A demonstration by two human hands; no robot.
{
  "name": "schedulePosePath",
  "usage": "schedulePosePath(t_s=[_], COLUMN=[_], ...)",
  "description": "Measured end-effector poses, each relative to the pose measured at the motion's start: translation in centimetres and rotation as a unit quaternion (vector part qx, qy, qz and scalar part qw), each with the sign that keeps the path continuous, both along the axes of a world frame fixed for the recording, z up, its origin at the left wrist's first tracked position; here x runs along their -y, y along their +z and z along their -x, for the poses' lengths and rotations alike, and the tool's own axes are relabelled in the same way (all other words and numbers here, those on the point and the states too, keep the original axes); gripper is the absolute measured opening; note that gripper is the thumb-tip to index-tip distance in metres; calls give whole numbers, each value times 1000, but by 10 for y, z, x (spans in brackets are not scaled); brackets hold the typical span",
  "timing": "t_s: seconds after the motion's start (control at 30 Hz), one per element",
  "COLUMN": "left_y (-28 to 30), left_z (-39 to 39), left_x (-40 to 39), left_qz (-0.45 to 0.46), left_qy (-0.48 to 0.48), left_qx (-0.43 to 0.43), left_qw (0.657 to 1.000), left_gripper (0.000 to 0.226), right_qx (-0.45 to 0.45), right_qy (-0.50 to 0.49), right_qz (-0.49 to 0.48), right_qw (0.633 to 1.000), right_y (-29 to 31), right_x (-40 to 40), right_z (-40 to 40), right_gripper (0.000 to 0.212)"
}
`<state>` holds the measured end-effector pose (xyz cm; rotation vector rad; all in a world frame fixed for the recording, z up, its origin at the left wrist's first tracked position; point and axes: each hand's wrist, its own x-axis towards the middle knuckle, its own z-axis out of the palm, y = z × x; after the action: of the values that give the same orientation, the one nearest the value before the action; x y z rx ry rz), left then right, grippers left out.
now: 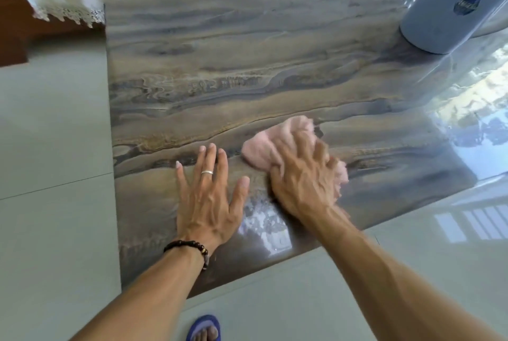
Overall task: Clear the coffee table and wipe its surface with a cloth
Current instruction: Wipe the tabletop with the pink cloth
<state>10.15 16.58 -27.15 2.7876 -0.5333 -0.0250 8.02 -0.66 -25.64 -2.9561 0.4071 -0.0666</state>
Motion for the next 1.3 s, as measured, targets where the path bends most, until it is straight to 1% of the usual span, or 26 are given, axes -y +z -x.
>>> schedulePosePath(t_s=[0.07, 0.13, 0.17, 0.2, 0.27, 0.3, 0.33, 0.37, 0.43, 0.47, 0.5, 0.53, 0.6, 0.63, 0.67, 0.7, 0.77, 0.87, 0.93, 1.0, 1.07, 1.1, 1.13, 1.2, 1.27, 1.3], left_y=[5, 8, 10, 12, 11, 10, 9, 8, 7, 6, 4, 3, 2, 2, 2, 3, 5, 12, 15, 15, 13, 11, 8, 1, -4, -5], left_z=[3, 14, 21, 29, 41, 46, 51, 55, 66, 70, 74, 77, 80, 80, 78, 76, 76, 78, 73, 61, 47, 41, 35, 29, 25, 24], left_x=[-7, -16, -20, -25, -29, -30, -31, -32, -35, -38, -41, -43, -44, -42, -39, -35, -21, 7, 25, 41, 55, 60, 67, 71, 74, 74], left_qz=[46, 58, 53, 42, 16, 7, 0, -6, -18, -24, -31, -37, -43, -43, -43, -43, -37, -18, -8, -7, -14, -18, -24, -43, -52, -54], left_qy=[5, 20, 23, 21, 13, 15, 18, 20, 16, 12, 8, 4, -3, -5, -6, -9, -17, -31, -31, -34, -36, -34, -32, -26, -23, -21], left_qx=[20, 32, 32, 32, 20, 12, 4, -4, -16, -21, -23, -25, -24, -17, -11, -6, 5, 9, 7, 10, 8, 3, -5, -10, -6, -8], left_qw=[999, 998, 998, 998, 1000, 1000, 1000, 1000, 1000, 999, 999, 999, 999, 999, 999, 999, 999, 999, 999, 999, 999, 999, 999, 999, 998, 998], left_gripper=[81, 76, 75, 75, 75, 75, 75, 75, 77, 77, 77, 77, 76, 76, 76, 76, 75, 73, 74, 75, 76, 76, 76, 78, 77, 75], right_qx=[-13, -55, -53, -46, -31, -29, -24, -8, -11, -25, -27, -19, -21, -27, -23, -13, 5, -12, -18, -11, -1, 2, 9, -2, -28, -33], right_qy=[167, 266, 264, 223, 50, -8, -22, 13, 165, 218, 234, 209, 40, -44, -86, -78, 24, 154, 113, -18, -111, -119, -94, 39, 157, 154], right_qz=[-4, 4, 23, 29, 9, 4, 11, 19, 13, 9, 9, 31, 43, 23, 8, 7, 11, 4, 42, 53, 34, 30, 29, 37, 69, 83], right_qw=[986, 962, 963, 973, 998, 1000, 999, 1000, 986, 976, 972, 977, 998, 998, 996, 997, 1000, 988, 993, 998, 993, 992, 995, 999, 985, 984], right_y=[-6, -4, -1, 4, 11, 10, 7, 1, -2, -1, 0, 0, 8, 9, 8, 6, 1, 3, 6, 6, 1, -2, -3, 0, 6, 7], right_x=[-26, -5, 12, 22, 23, 7, -14, -33, -53, -43, -23, 3, 44, 50, 41, 24, -13, 11, 60, 96, 87, 73, 60, 53, 91, 115], right_z=[38, 59, 54, 43, 15, 12, 18, 32, 78, 99, 109, 109, 91, 83, 75, 73, 89, 112, 99, 75, 61, 62, 67, 89, 97, 91], right_gripper=[51, 51, 51, 52, 48, 48, 52, 57, 61, 59, 58, 57, 52, 47, 44, 45, 49, 51, 53, 49, 40, 40, 42, 48, 50, 52])
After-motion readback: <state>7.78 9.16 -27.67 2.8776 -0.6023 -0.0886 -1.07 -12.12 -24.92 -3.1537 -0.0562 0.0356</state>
